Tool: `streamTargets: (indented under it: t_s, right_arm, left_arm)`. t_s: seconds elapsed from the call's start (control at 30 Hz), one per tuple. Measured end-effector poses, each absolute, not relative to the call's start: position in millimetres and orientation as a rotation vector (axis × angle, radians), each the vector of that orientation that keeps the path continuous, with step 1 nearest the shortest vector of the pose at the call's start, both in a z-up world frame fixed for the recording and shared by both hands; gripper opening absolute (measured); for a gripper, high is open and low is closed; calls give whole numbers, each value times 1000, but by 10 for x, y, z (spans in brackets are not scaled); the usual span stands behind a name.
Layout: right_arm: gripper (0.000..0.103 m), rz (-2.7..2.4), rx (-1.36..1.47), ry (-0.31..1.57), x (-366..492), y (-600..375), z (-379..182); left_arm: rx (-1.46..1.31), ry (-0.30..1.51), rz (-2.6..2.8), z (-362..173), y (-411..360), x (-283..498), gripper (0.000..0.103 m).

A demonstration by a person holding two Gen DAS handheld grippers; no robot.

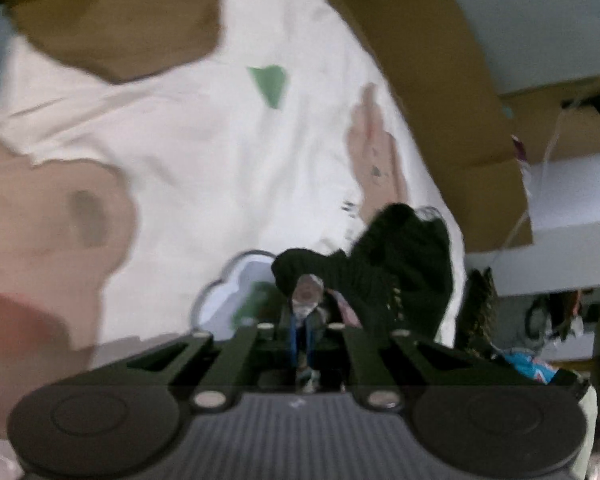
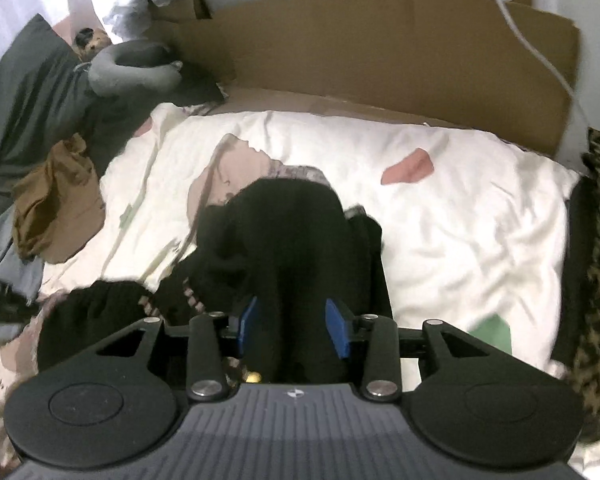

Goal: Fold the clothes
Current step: 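Lower the black garment onto the duvet with both grippers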

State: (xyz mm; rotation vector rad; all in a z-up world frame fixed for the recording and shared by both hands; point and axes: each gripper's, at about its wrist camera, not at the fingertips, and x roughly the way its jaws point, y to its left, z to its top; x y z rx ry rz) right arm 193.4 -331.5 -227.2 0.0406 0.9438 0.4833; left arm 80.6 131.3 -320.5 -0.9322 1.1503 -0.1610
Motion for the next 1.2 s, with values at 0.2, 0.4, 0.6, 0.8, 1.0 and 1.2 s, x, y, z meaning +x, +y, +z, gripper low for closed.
streamTargets:
  t_s: [0.2, 0.4, 0.6, 0.8, 1.0, 1.2]
  right_arm:
    - [46, 422, 0, 966, 2460, -3150, -2392]
    - [58, 346, 47, 1036, 2740, -3018, -2786]
    - [69, 235, 137, 1111, 2768, -2999, -3158]
    - [40, 276, 82, 1106, 2654, -2842, -3213]
    - [4, 285, 117, 1109, 2499, -3052, -3061]
    - [3, 272, 178, 1097, 2294, -3392, -2833]
  left_arm:
    - [-976, 1121, -106, -3217, 1534, 678, 4]
    - [-1013, 1135, -105, -3309, 1591, 631, 4]
    - [-1018, 1140, -114, -3330, 1582, 656, 4]
    - [-1022, 1136, -107, -3356, 1571, 638, 4]
    - [-1016, 1120, -124, -3299, 1543, 681, 4]
    - [-994, 1090, -151, -3195, 1514, 796, 4]
